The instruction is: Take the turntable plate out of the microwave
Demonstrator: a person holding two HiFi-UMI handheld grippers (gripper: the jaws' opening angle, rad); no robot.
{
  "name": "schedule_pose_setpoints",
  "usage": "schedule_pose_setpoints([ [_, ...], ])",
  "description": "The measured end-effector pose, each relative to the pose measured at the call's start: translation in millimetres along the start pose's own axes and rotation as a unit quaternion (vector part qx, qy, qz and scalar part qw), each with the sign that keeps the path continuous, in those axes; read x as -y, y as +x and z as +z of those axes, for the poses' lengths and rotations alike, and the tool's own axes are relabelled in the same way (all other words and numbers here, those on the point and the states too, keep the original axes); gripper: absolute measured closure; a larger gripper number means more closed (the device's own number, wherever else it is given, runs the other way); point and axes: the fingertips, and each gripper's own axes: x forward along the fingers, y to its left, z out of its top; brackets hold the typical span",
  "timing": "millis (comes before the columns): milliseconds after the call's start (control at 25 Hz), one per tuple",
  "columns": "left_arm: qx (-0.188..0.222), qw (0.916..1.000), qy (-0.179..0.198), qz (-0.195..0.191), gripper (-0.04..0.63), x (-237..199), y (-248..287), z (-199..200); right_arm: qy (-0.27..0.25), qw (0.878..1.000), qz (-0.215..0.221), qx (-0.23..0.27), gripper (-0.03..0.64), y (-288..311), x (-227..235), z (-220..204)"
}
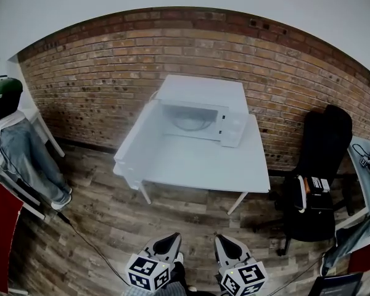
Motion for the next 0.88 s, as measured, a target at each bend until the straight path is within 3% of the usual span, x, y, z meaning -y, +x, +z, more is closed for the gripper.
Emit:
schedule_pose_setpoints([
  [560,0.001,0.9998,0.003,-0.021,0.586,-109.4,93.1,73.2,0.011,1.000,-0.017,-0.017,0.597,147.3,34.2,48.3],
  [880,-0.006,0.9997,-0.001,-0.025,0.586,-155.9,119.3,90.6,0.013,0.999,-0.019,-0.028,0.597,202.7,37.3,57.5],
])
